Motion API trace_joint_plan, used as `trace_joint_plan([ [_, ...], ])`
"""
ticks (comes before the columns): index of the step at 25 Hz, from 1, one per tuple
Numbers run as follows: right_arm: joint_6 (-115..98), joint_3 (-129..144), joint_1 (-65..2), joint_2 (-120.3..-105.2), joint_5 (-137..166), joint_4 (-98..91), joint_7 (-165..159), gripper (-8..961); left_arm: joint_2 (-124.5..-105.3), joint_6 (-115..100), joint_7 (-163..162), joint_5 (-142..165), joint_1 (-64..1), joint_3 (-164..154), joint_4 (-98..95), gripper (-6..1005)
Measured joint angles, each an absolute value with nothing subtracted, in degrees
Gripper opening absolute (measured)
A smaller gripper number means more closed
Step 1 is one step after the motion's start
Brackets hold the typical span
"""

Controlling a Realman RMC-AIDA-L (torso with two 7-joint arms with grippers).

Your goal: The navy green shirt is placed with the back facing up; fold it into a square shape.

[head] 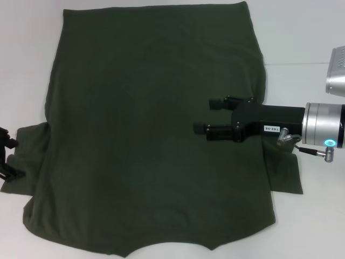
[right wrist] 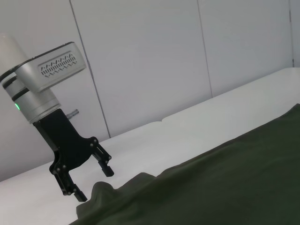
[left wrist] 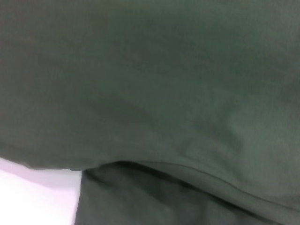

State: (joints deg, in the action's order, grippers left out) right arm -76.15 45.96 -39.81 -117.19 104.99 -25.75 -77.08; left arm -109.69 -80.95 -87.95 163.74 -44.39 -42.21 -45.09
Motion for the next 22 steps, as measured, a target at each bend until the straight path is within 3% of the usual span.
trace_joint_plan([
  [11,-76.80,46.30,-40.48,-117.24,104.44,-25.76,-79.45,941,-107.58,-86.70,-104.56,163.41,-45.09,-26.18,-44.17,827],
  [22,-77.54,47.72,-41.19,-116.64,104.82,-26.50,-83.75,941,-108.31,-80.56,-128.02,163.66,-41.76,-23.46,-43.41,827],
])
